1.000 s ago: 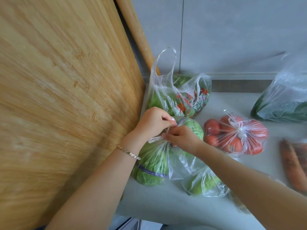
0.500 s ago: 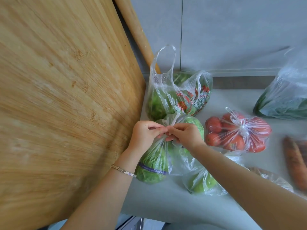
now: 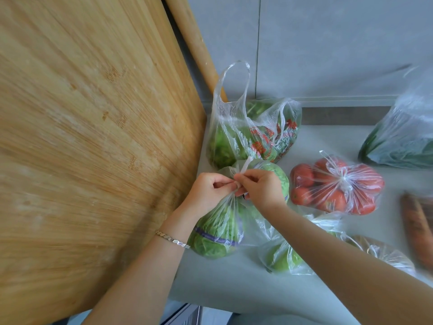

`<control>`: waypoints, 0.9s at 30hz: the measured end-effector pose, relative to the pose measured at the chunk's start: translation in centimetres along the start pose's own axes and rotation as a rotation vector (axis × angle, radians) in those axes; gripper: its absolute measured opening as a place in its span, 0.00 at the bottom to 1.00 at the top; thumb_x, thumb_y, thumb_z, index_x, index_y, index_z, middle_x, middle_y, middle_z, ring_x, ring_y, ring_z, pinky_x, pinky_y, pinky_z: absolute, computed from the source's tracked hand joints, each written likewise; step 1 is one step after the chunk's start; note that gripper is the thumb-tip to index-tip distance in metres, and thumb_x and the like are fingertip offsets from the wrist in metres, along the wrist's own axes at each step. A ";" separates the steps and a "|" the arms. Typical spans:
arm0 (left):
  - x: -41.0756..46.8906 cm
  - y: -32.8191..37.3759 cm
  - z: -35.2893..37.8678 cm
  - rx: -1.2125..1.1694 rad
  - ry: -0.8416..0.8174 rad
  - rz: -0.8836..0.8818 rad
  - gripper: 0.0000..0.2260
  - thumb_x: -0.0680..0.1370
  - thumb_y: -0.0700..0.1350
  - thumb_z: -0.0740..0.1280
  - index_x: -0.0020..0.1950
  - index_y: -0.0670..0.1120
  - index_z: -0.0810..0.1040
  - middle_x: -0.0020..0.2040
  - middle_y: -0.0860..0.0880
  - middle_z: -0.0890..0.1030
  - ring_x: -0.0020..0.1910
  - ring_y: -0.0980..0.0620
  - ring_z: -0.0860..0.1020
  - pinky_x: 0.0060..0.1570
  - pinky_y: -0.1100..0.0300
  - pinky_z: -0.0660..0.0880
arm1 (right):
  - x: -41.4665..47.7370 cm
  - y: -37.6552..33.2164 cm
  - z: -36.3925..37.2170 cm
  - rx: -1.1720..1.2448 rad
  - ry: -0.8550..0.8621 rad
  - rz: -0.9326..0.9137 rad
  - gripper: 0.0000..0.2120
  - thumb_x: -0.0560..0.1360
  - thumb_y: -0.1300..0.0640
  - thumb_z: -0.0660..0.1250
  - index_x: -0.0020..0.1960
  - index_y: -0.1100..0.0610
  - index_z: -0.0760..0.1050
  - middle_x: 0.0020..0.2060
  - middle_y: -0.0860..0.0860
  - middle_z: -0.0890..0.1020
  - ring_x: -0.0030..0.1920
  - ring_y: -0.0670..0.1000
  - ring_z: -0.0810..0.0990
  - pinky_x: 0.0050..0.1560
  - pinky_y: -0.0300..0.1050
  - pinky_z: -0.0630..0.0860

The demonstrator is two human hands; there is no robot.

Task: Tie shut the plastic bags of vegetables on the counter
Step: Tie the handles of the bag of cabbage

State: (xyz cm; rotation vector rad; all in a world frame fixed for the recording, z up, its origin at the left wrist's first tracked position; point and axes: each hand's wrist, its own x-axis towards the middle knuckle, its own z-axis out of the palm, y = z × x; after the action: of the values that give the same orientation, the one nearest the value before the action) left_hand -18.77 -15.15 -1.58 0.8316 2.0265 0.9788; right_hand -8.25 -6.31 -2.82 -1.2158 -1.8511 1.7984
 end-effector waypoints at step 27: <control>-1.1 -0.1 0.2 -0.081 0.066 -0.009 0.05 0.72 0.44 0.71 0.36 0.49 0.83 0.23 0.56 0.76 0.25 0.60 0.70 0.30 0.68 0.67 | -0.1 -0.4 -0.4 -0.546 -0.125 -0.381 0.06 0.72 0.64 0.66 0.47 0.64 0.81 0.41 0.58 0.81 0.39 0.53 0.76 0.41 0.41 0.73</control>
State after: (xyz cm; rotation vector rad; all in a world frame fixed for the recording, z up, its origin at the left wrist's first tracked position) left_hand -18.03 -16.00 -1.45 0.7557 2.0302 1.0892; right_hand -7.99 -6.04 -2.35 -0.8222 -2.5440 1.2281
